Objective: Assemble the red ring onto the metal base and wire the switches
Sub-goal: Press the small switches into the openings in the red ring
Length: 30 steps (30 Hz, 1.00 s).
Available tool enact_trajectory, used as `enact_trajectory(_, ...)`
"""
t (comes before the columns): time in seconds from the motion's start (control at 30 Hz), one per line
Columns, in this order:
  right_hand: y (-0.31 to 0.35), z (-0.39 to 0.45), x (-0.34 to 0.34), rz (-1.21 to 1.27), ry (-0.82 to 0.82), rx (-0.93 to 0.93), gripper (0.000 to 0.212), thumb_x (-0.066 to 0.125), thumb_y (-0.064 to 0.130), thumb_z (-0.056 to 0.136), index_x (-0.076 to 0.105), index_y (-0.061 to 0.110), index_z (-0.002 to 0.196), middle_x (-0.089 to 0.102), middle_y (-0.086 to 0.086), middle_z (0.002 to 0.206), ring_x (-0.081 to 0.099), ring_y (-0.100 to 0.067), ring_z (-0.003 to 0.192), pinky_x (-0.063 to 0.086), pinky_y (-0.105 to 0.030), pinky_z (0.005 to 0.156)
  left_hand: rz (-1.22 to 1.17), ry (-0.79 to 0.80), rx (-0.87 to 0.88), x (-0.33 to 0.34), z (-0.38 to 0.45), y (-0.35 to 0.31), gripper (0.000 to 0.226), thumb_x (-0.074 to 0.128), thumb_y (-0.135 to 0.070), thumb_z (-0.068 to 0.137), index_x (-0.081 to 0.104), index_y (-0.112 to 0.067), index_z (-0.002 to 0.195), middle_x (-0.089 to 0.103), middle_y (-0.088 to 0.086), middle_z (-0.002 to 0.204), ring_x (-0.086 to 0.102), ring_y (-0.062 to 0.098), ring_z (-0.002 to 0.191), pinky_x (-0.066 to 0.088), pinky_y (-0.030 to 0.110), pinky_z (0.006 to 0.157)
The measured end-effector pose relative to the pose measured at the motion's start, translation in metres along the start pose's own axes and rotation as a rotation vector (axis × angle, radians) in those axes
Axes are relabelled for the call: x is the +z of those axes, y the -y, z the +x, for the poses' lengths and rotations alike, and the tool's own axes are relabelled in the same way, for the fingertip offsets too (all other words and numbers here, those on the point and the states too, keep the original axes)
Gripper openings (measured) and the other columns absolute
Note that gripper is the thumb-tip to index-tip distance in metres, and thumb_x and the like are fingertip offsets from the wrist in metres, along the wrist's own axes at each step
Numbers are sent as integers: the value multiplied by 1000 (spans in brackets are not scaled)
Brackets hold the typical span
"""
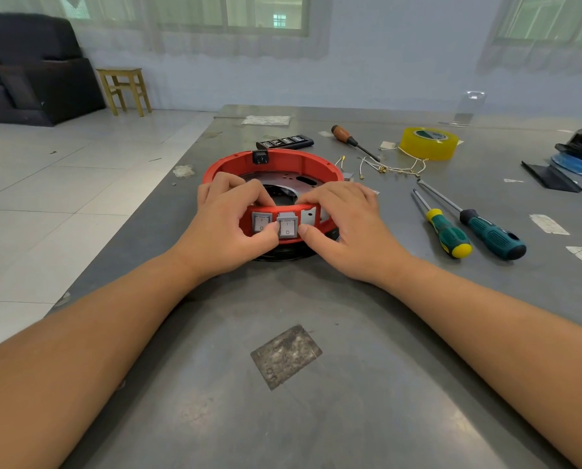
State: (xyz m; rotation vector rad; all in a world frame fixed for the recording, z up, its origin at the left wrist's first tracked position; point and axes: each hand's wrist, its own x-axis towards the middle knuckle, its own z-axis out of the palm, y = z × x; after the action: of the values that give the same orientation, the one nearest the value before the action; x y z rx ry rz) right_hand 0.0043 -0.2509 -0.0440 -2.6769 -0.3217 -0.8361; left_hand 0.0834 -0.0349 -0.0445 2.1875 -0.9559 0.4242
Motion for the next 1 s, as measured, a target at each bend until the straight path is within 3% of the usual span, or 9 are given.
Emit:
enact_trajectory(0.33,5,-1,0,-19,-37,-1,38,54,51,90,65,27,118,62,13,115,49,-10,123,23,-35,112,-15,29,4,-3,-2,-2,37,51,-59,75,61,-36,102,46,-10,109,38,16,118,32,23,91)
enact_trajectory(0.5,6,-1,0,-47,-56,4,38,53,53,89,65,28,116,62,14,112,51,-9,119,23,-35,111,-10,21,16,-3,-2,-1,47,51,-57,76,57,-30,113,48,-7,117,38,16,123,34,26,97)
enact_trajectory(0.63,6,-1,1,-64,-56,6,40,51,55,90,65,29,116,62,14,112,51,-9,117,25,-36,112,-22,5,10,-4,-2,1,47,54,-57,74,46,-24,107,40,-14,107,39,15,110,41,25,85)
enact_trajectory(0.73,7,0,1,-63,-64,7,39,50,56,90,65,29,115,62,15,110,52,-9,116,26,-38,112,-2,8,14,-3,-1,1,47,52,-59,74,45,-24,105,43,-6,105,40,17,104,35,20,80)
enact_trajectory(1.0,8,-1,1,-65,-77,10,34,54,52,92,65,29,114,62,14,109,52,-9,114,26,-38,111,0,-7,14,-1,-1,-1,46,50,-60,75,43,-23,103,42,-9,100,40,20,99,36,25,75)
